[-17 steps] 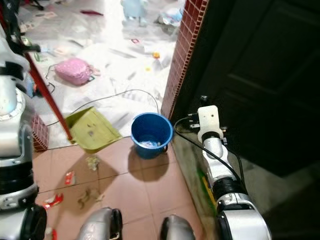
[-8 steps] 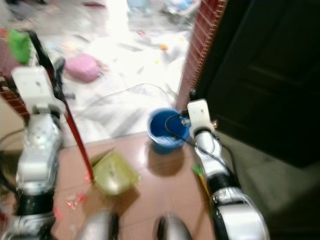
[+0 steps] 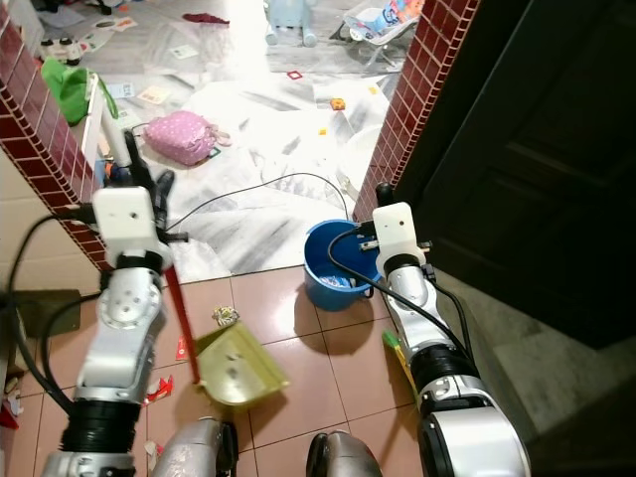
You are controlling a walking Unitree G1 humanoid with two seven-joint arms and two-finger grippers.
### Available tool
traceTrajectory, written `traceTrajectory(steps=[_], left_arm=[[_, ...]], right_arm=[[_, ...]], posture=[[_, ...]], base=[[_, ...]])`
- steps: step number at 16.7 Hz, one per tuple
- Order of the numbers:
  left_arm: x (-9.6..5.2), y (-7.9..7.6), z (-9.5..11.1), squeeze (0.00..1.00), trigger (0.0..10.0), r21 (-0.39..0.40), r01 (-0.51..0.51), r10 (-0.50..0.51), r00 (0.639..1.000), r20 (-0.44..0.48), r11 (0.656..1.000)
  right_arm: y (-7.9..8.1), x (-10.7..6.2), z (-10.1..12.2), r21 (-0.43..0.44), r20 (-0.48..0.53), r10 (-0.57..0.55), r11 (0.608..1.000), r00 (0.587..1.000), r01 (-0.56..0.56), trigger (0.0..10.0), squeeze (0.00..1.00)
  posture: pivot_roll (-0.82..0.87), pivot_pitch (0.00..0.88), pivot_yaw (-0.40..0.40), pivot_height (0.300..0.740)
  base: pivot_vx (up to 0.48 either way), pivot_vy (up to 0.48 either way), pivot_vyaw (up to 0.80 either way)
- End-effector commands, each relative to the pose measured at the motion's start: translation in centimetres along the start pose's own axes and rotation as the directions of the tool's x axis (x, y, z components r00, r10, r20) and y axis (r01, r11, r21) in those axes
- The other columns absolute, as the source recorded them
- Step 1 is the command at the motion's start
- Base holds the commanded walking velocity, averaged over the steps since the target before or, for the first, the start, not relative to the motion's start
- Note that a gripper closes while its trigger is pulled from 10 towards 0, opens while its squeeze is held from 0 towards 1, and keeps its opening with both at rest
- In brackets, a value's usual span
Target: Sweep floor
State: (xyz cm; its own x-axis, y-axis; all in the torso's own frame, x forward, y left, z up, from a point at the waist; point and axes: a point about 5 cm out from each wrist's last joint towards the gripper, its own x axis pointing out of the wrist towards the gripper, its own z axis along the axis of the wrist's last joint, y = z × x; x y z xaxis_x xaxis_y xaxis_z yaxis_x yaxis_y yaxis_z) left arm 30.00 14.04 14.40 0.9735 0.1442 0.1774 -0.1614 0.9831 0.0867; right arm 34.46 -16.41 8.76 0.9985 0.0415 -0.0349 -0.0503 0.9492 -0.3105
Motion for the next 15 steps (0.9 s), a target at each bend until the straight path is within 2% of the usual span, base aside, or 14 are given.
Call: traceTrajectory(steps=[1,4,6,8,9,10,11,13,15], left_arm=[[0.0,-0.7,0.7,0.00,10.0,0.000,0.015,-0.015,0.999,0.038,1.000],[0.2,-0.9,0.9,0.00,10.0,0.018,0.034,-0.035,0.998,0.056,0.999],[0.3,-1.1,1.1,0.00,10.0,0.011,0.041,-0.042,0.997,0.063,0.999],[0.1,-1.6,0.7,0.00,10.0,-0.003,0.070,-0.070,0.997,0.029,0.998],[0.1,-1.5,0.0,0.00,10.0,0.005,0.070,-0.070,0.998,-0.011,0.998],[0.0,-1.3,-1.4,0.00,10.0,0.010,0.093,-0.092,0.992,-0.091,0.996],[0.0,-1.1,-2.1,0.00,10.0,0.014,0.094,-0.092,0.988,-0.121,0.995],[0.1,-1.0,-2.7,0.00,10.0,0.039,0.144,-0.138,0.981,-0.134,0.989],[0.1,-1.0,-2.6,0.00,10.0,0.032,0.151,-0.146,0.981,-0.129,0.988]], right_arm=[[-0.1,0.5,1.3,-0.010,0.057,0.012,1.000,0.998,-0.011,10.0,0.00],[0.8,0.6,2.0,-0.021,0.093,0.053,0.998,0.994,-0.052,10.0,0.00],[0.7,0.7,2.0,-0.023,0.096,0.058,0.998,0.994,-0.056,10.0,0.00],[0.7,0.7,2.1,-0.019,0.100,0.068,0.998,0.993,-0.067,10.0,0.00],[0.8,0.7,2.2,-0.017,0.102,0.069,0.998,0.992,-0.068,10.0,0.00],[0.9,0.8,2.4,-0.012,0.108,0.063,0.998,0.992,-0.062,10.0,0.00],[1.2,0.9,2.7,0.000,0.114,0.059,0.998,0.992,-0.059,10.0,0.00],[1.2,1.1,3.1,0.031,0.123,0.040,0.999,0.992,-0.044,10.0,0.00],[1.1,1.1,3.4,0.049,0.129,0.027,0.998,0.991,-0.033,10.0,0.00]], posture=[[0.06,0.080,-0.088,0.740],[0.06,0.082,-0.089,0.740],[0.05,0.085,-0.094,0.740],[0.04,0.086,-0.095,0.740],[0.04,0.086,-0.095,0.740],[0.04,0.088,-0.084,0.740],[0.04,0.088,-0.082,0.740],[0.04,0.088,-0.077,0.740],[0.04,0.088,-0.075,0.740]], base=[[0.000,0.000,0.80],[0.000,0.000,0.80],[0.000,0.000,0.80],[0.000,0.000,0.80],[0.000,0.000,0.80],[0.000,0.000,0.80],[0.000,0.000,0.80],[0.000,0.000,0.80],[0.000,0.000,0.80]])
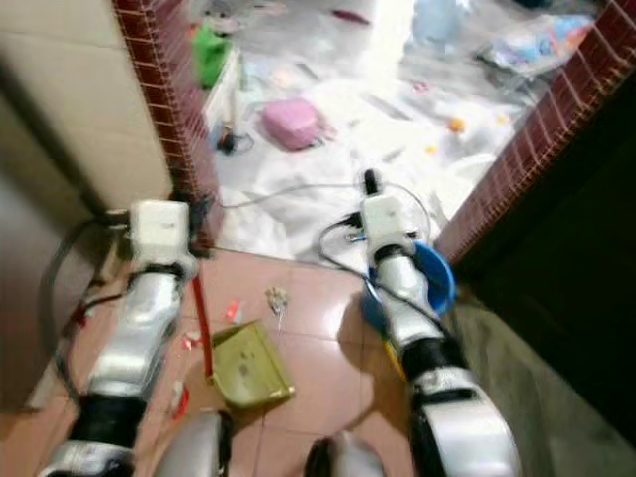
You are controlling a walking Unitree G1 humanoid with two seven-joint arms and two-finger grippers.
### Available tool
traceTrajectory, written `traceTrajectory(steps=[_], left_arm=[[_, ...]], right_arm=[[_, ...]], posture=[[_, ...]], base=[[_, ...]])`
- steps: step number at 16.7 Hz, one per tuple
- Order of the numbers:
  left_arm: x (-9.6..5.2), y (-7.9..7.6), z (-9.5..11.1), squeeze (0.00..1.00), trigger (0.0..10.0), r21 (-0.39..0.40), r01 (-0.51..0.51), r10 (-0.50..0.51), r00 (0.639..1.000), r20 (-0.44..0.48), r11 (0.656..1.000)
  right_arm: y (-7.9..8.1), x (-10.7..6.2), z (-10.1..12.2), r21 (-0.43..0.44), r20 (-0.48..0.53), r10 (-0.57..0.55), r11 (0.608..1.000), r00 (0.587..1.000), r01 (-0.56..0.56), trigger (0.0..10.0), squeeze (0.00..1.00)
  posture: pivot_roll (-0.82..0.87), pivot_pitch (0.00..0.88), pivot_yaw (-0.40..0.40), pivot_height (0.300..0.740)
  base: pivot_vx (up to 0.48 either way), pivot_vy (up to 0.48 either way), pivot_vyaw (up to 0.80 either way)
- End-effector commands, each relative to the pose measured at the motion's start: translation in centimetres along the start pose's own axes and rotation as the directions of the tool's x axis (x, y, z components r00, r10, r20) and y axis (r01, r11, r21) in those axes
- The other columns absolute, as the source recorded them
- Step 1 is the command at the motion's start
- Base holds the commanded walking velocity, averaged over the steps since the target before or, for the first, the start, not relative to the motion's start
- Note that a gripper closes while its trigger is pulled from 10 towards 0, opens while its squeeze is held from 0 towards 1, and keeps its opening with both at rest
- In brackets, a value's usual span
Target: Sweep floor
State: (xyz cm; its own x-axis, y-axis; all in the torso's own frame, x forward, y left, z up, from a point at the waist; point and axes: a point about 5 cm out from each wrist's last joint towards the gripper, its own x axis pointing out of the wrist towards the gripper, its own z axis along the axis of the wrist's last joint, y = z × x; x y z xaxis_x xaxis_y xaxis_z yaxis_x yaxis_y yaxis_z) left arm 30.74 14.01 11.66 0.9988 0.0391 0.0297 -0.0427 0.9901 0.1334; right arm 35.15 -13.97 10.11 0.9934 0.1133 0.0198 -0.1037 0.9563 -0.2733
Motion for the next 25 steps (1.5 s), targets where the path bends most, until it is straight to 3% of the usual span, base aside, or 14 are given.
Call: traceTrajectory(steps=[1,4,7,12,15,19,25], left_arm=[[-0.1,-0.7,0.5,0.00,10.0,0.012,0.034,-0.034,0.999,0.022,0.999],[-0.1,-0.9,2.1,0.00,10.0,0.002,0.053,-0.053,0.995,0.085,0.999],[0.2,-1.0,4.6,0.00,10.0,0.008,0.071,-0.071,0.976,0.207,0.997],[0.3,-1.5,11.5,0.00,10.0,0.036,0.100,-0.106,0.893,0.437,0.994],[-0.2,-1.4,13.3,0.00,10.0,0.030,0.095,-0.098,0.870,0.484,0.995],[-0.3,-1.2,12.9,0.00,10.0,0.041,0.091,-0.100,0.874,0.475,0.995],[-0.5,-0.3,10.0,0.00,10.0,0.081,0.060,-0.087,0.916,0.391,0.995]], right_arm=[[-0.8,0.5,1.3,0.011,0.057,-0.023,1.000,0.998,0.022,10.0,0.00],[-0.8,0.5,1.3,0.013,0.055,-0.029,1.000,0.998,0.028,10.0,0.00],[-0.8,0.5,1.4,0.008,0.064,-0.047,0.999,0.997,0.047,10.0,0.00],[-0.8,0.6,1.8,0.003,0.086,-0.058,0.998,0.995,0.058,10.0,0.00],[-0.6,0.7,1.8,-0.018,0.088,-0.044,0.999,0.995,0.046,10.0,0.00],[-0.3,0.7,1.8,-0.028,0.091,-0.029,0.999,0.995,0.032,10.0,0.00],[-0.2,0.7,1.7,-0.019,0.088,-0.030,0.999,0.996,0.031,10.0,0.00]], posture=[[0.04,0.088,-0.074,0.740],[0.05,0.088,-0.075,0.740],[0.05,0.084,-0.077,0.740],[0.07,0.081,-0.085,0.740],[0.07,0.079,-0.087,0.740],[0.08,0.077,-0.088,0.740],[0.08,0.077,-0.082,0.740]], base=[[0.000,0.000,0.80],[0.000,0.000,0.80],[0.000,0.000,0.53],[0.000,0.000,0.00],[0.000,0.000,0.00],[0.000,0.000,0.74],[0.000,0.000,0.80]])
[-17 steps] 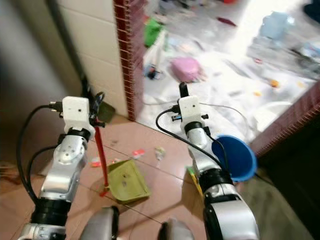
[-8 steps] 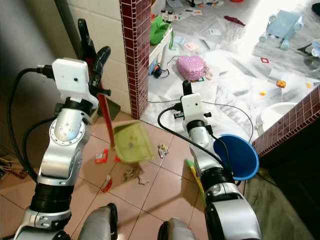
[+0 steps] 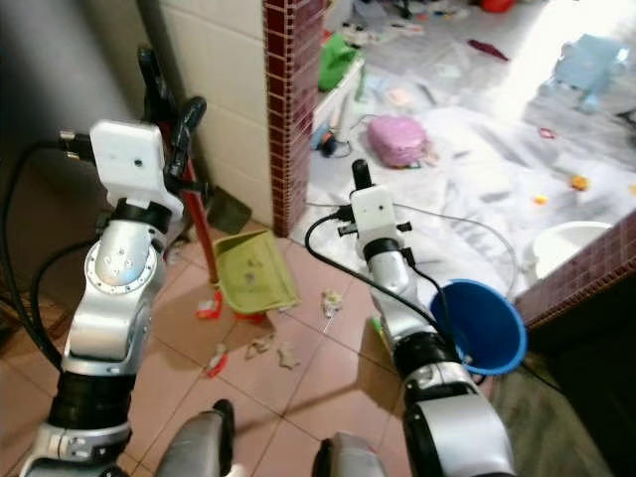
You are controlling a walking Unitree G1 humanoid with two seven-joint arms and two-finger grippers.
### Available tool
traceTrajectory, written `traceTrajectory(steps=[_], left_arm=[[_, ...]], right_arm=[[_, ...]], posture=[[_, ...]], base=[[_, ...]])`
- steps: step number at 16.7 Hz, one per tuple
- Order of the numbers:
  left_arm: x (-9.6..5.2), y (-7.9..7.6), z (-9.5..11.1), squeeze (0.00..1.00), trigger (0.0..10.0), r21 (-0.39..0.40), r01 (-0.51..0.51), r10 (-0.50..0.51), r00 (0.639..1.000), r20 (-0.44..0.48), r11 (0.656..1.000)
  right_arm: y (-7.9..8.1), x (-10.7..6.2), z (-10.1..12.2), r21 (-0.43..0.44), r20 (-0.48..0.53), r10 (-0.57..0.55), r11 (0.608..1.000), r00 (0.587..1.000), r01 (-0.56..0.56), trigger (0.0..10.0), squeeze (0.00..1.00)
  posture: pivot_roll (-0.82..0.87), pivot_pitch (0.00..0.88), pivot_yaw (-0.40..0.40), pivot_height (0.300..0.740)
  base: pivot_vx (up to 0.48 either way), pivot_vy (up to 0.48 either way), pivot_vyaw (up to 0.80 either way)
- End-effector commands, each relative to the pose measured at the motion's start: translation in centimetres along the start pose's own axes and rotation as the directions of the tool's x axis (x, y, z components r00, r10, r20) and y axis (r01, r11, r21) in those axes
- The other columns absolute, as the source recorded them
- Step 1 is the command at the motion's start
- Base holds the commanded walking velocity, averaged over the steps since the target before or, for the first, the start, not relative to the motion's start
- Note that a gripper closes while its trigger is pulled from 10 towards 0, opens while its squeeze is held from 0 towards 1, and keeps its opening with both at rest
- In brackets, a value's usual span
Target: Sweep floor
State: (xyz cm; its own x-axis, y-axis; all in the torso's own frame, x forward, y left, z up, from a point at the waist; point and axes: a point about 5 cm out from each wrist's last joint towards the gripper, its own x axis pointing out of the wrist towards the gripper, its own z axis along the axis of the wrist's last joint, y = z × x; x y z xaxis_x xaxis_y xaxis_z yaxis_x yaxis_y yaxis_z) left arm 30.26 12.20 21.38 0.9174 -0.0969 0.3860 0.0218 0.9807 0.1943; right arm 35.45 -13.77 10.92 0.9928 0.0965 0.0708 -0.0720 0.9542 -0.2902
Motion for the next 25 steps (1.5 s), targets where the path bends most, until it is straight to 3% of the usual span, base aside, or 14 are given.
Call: traceTrajectory(steps=[1,18,25], left_arm=[[-0.4,0.4,-0.2,0.00,10.0,0.020,-0.005,0.005,1.000,0.002,1.000],[0.3,0.9,1.6,0.00,10.0,0.035,-0.016,0.014,0.998,0.054,0.999],[-1.0,1.2,-1.0,0.00,10.0,0.080,0.002,0.000,1.000,-0.021,0.997]], right_arm=[[-0.2,0.3,0.8,0.001,0.042,-0.001,1.000,0.999,0.001,10.0,0.00],[-0.3,0.4,0.8,0.000,0.042,0.002,1.000,0.999,-0.002,10.0,0.00],[-0.4,0.3,0.7,0.005,0.038,-0.003,1.000,0.999,0.002,10.0,0.00]], posture=[[0.07,0.078,-0.081,0.740],[0.07,0.087,-0.086,0.740],[0.07,0.089,-0.084,0.740]], base=[[0.000,0.000,0.80],[0.000,0.000,0.80],[0.000,0.000,0.80]])
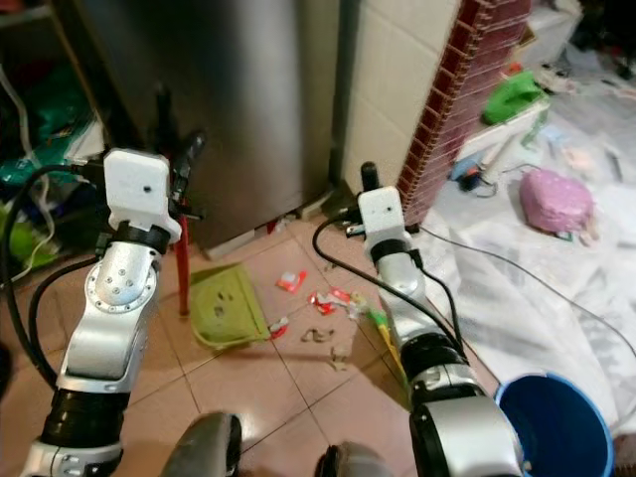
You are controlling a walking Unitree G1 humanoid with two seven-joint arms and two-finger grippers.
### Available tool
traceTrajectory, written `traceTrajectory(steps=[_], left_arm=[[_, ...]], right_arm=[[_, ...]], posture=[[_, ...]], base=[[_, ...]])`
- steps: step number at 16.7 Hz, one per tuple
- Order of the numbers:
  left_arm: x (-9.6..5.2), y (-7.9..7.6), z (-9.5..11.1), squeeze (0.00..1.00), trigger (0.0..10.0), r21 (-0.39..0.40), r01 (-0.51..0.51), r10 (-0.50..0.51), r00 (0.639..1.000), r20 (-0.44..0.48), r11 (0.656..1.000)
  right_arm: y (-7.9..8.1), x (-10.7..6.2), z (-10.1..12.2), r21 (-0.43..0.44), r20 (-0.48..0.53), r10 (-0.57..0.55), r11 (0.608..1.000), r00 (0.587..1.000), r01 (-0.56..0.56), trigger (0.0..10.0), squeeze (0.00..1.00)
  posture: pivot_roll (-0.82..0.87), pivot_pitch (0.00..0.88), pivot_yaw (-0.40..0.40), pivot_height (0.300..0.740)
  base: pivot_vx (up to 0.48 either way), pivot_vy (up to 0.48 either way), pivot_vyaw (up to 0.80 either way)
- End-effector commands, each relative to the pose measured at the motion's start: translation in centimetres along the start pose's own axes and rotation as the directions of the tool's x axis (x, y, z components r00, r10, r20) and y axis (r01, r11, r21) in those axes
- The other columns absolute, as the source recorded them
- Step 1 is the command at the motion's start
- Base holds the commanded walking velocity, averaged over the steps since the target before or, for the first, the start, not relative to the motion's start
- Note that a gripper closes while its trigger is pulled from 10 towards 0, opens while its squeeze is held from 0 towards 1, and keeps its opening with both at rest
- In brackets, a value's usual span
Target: Sweep floor
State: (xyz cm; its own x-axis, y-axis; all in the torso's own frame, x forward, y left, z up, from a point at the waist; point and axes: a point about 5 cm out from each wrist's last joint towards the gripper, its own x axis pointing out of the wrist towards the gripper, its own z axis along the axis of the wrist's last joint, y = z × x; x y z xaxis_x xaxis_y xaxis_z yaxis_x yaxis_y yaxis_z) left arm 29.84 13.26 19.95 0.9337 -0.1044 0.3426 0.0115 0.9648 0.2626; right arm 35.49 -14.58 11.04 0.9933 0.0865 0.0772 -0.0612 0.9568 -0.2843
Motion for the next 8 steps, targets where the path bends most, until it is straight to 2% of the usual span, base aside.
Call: traceTrajectory(steps=[1,2,3,5,7,8], left_arm=[[-0.5,0.6,-0.5,0.00,10.0,0.016,-0.021,0.021,1.000,-0.007,1.000],[-0.8,0.7,-1.3,0.00,10.0,0.003,-0.024,0.025,0.999,-0.036,1.000],[-1.3,0.6,-2.0,0.00,10.0,-0.072,-0.009,0.004,0.998,-0.067,0.997],[-1.5,0.7,-2.7,0.00,10.0,-0.021,-0.017,0.016,0.997,-0.072,1.000],[-1.6,0.3,-3.3,0.00,10.0,-0.034,-0.006,0.003,0.996,-0.085,0.999],[-1.7,-0.1,-3.7,0.00,10.0,-0.014,0.012,-0.013,0.997,-0.081,1.000]], right_arm=[[0.4,0.3,0.8,0.002,0.034,0.006,1.000,0.999,-0.006,10.0,0.00],[0.3,0.3,0.7,0.013,0.031,0.000,1.000,1.000,0.000,10.0,0.00],[0.2,0.3,0.7,0.017,0.030,-0.005,1.000,1.000,0.004,10.0,0.00],[0.1,0.2,0.7,0.016,0.028,-0.008,1.000,1.000,0.008,10.0,0.00],[-0.1,0.1,0.6,0.013,0.025,-0.017,1.000,1.000,0.016,10.0,0.00],[-0.3,0.0,0.5,0.008,0.019,-0.028,1.000,0.999,0.028,10.0,0.00]], posture=[[0.07,0.094,-0.085,0.740],[0.07,0.100,-0.086,0.740],[0.07,0.102,-0.088,0.740],[0.06,0.107,-0.091,0.740],[0.05,0.115,-0.091,0.740],[0.05,0.121,-0.092,0.740]], base=[[0.000,0.000,0.00],[0.000,0.000,0.00],[0.000,0.000,0.00],[0.000,0.000,0.00],[0.000,0.000,0.00],[0.000,0.000,0.00]])
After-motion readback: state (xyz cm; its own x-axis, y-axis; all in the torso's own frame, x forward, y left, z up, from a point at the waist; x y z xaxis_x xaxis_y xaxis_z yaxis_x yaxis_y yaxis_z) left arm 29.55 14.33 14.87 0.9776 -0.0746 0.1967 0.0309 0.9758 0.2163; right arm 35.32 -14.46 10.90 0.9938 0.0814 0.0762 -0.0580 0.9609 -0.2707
